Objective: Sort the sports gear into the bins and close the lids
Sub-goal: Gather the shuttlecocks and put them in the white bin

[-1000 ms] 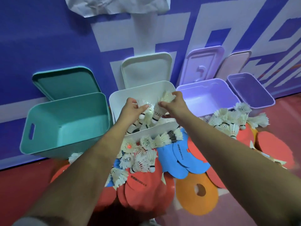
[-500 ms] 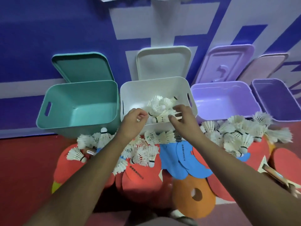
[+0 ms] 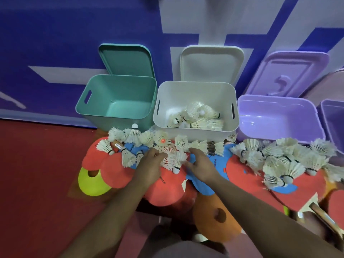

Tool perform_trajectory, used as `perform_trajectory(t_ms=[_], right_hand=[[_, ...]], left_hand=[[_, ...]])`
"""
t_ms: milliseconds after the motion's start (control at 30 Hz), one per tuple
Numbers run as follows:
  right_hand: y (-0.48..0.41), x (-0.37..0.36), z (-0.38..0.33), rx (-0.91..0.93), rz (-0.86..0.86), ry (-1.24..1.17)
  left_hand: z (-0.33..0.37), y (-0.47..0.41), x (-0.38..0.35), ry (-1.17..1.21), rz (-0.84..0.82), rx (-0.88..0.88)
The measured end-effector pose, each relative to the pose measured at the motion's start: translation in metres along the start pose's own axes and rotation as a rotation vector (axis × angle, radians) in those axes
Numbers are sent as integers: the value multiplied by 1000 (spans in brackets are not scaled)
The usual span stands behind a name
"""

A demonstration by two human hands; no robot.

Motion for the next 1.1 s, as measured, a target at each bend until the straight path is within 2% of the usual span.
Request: perform_trajectory(t_ms=[133, 300, 533, 633, 833, 1033, 1100], right_hand=[[-10, -17, -1, 3, -12, 19], [-18, -15, 6, -65, 64, -61], [-8, 36, -4, -68, 135, -225], [0, 69, -10, -93, 207, -392], [10, 111, -46, -40, 268, -628], [13, 100, -57, -39, 234, -518], [16, 90, -53, -51, 194, -486]], left_hand=[[6, 0, -6, -34, 0, -62], [9, -5, -9, -37, 3, -109], [14, -11, 11, 263, 59, -69], [18, -16, 22, 380, 55, -24], [26, -29, 26, 606, -76, 50], [50, -37, 16, 852, -210, 58], [57, -39, 10, 851, -234, 51]])
Point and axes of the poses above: each hand's wrist, its own y-axis away from the middle knuckle, its own x-axis out of the back of the hand, z = x × y, the point moved 9 cm from there along -y, towards the middle knuckle, and after that the axes turned 9 degrees about z, right-handed, at the moved point
